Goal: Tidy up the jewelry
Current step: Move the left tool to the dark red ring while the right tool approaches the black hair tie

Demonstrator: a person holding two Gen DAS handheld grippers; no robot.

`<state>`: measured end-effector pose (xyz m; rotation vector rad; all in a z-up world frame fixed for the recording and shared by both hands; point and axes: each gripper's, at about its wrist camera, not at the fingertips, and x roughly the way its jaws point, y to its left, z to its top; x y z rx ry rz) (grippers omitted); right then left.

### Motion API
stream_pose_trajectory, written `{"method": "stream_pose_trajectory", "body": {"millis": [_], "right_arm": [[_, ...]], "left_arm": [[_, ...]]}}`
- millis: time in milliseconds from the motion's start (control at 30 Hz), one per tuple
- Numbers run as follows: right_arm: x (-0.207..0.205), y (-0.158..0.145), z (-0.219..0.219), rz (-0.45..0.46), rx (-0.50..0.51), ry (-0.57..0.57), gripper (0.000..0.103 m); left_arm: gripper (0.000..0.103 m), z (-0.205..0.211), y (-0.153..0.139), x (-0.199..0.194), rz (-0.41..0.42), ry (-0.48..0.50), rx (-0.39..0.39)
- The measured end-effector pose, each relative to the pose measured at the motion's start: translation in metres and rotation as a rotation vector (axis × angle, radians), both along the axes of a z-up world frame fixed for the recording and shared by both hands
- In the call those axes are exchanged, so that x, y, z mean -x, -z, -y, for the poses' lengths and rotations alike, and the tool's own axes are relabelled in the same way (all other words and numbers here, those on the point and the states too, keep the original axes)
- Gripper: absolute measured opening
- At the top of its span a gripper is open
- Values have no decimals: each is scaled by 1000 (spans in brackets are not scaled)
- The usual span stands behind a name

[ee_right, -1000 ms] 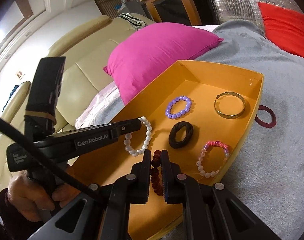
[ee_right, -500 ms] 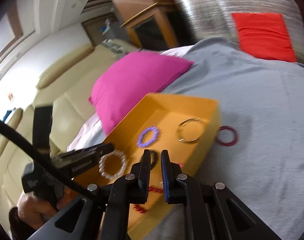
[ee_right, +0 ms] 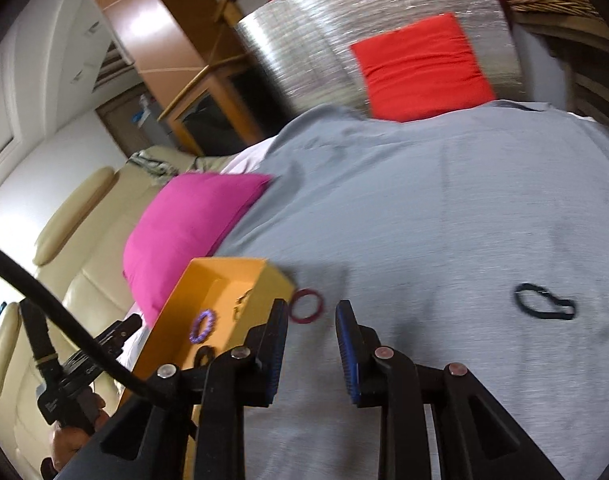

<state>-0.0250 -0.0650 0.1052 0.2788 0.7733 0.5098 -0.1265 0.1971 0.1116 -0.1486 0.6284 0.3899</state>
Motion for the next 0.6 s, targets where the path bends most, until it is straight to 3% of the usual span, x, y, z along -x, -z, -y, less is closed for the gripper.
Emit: {"method": "stream_pose_trajectory", "body": {"millis": [133,400,600], "right_arm": [[-1,-4,29,-1,-3,41,27],[-4,-8,94,-26,-34,135,27],[-11,-5,129,-58,-62,202,27]], "left_arm": [[67,24,-7,-4,30,30,-22],[69,76,-16,-12,87,105,-99],[69,111,-9,-24,63,171,-140]]}}
